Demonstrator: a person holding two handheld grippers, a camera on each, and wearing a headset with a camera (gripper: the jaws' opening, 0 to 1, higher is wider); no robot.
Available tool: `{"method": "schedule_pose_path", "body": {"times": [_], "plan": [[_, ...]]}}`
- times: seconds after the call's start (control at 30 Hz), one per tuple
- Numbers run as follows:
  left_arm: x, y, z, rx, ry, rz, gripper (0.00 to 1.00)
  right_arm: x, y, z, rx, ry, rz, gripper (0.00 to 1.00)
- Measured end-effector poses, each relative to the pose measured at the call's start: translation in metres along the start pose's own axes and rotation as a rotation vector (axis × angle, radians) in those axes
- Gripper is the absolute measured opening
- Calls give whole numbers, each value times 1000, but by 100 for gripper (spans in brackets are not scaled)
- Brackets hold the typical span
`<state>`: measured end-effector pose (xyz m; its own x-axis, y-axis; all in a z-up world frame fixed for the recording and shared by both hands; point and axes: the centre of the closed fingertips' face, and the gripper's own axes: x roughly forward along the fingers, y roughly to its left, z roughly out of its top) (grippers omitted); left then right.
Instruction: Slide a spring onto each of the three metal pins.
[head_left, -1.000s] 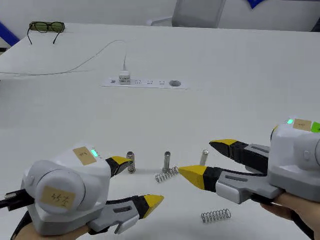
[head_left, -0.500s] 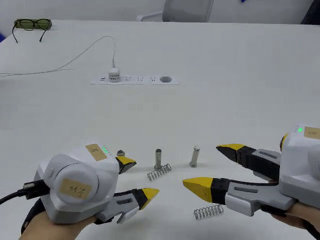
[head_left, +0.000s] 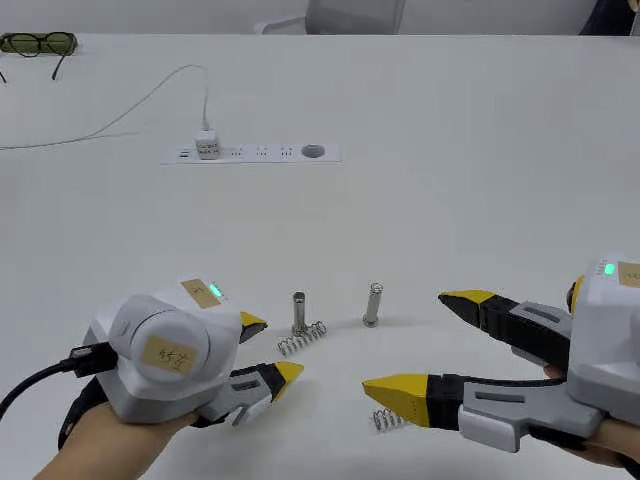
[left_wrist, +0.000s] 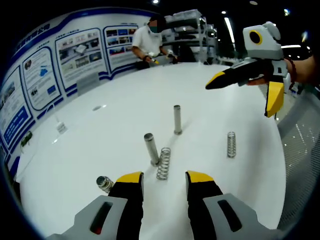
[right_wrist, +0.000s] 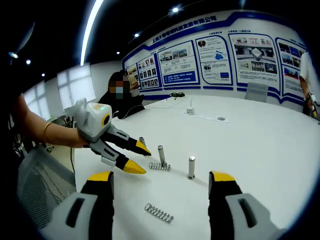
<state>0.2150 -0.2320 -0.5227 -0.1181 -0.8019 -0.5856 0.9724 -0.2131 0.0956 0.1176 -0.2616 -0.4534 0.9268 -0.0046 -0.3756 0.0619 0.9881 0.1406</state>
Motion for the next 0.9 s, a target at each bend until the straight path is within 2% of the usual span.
{"method": "schedule_pose_path", "body": {"times": [0.27, 0.57, 0.7, 0.8, 0.9], "plan": [[9, -2, -3, -10, 16, -13, 29, -4, -6, -9, 32, 6, -30, 79], [16, -1, -8, 5, 43, -14, 23, -8, -13, -9, 54, 0, -53, 77], [17, 0, -7, 19, 36, -21, 22, -8, -14, -12, 58, 13, -58, 76], [18, 0, -6, 22, 36, -30, 19, -7, -14, -13, 32, 26, -64, 74], [20, 0, -6, 19, 37, -32, 12, -7, -15, -12, 45, 16, -66, 74]]}}
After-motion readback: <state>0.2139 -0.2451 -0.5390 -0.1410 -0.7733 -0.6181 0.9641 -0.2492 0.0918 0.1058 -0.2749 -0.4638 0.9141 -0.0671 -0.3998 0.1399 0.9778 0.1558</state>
